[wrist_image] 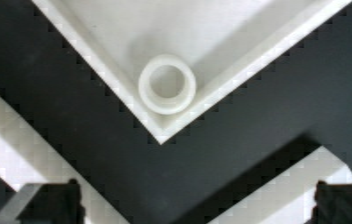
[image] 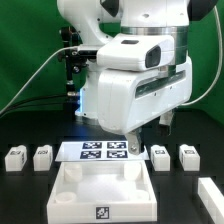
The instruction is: Assemble one leg
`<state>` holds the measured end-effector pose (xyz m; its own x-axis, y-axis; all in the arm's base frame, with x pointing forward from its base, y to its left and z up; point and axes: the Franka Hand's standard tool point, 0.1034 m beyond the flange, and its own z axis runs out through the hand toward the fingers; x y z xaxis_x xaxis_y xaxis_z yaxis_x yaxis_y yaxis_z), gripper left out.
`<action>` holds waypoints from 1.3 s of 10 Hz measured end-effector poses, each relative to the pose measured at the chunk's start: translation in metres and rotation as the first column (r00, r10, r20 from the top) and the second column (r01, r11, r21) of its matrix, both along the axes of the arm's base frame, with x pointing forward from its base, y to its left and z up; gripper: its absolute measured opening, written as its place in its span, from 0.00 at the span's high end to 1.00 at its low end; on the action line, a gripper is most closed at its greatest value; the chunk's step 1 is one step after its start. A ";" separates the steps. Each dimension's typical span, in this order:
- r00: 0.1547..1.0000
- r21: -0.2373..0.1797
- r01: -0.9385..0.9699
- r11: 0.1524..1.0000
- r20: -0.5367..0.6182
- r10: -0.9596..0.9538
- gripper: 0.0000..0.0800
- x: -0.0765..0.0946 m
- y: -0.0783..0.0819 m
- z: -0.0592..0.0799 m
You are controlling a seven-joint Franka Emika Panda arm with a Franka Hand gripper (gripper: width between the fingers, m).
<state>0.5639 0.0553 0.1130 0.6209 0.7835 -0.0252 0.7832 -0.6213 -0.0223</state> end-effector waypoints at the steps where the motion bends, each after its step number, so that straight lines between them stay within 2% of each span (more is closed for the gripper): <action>1: 1.000 0.000 0.000 1.000 0.000 0.000 0.19 0.000 0.000 0.000; 6: 1.000 0.000 0.000 1.000 0.000 0.000 0.19 0.000 0.000 0.000; 9: 0.997 0.003 -0.082 0.997 0.010 0.082 0.19 -0.003 -0.001 -0.001; 11: 0.945 0.005 -0.327 0.945 0.017 0.326 0.19 -0.047 -0.017 -0.008; 12: 0.895 0.008 -0.446 0.895 0.012 0.446 0.19 -0.068 -0.028 -0.014; 13: 0.815 0.010 -0.580 0.815 0.023 0.580 0.19 -0.087 -0.042 -0.027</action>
Offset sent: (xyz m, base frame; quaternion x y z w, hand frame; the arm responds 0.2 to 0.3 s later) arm 0.0000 0.0000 0.0000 0.0000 0.0000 0.0000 1.0000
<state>0.4768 0.0138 0.0863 0.0516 0.9987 -0.0030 0.9986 -0.0516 -0.0112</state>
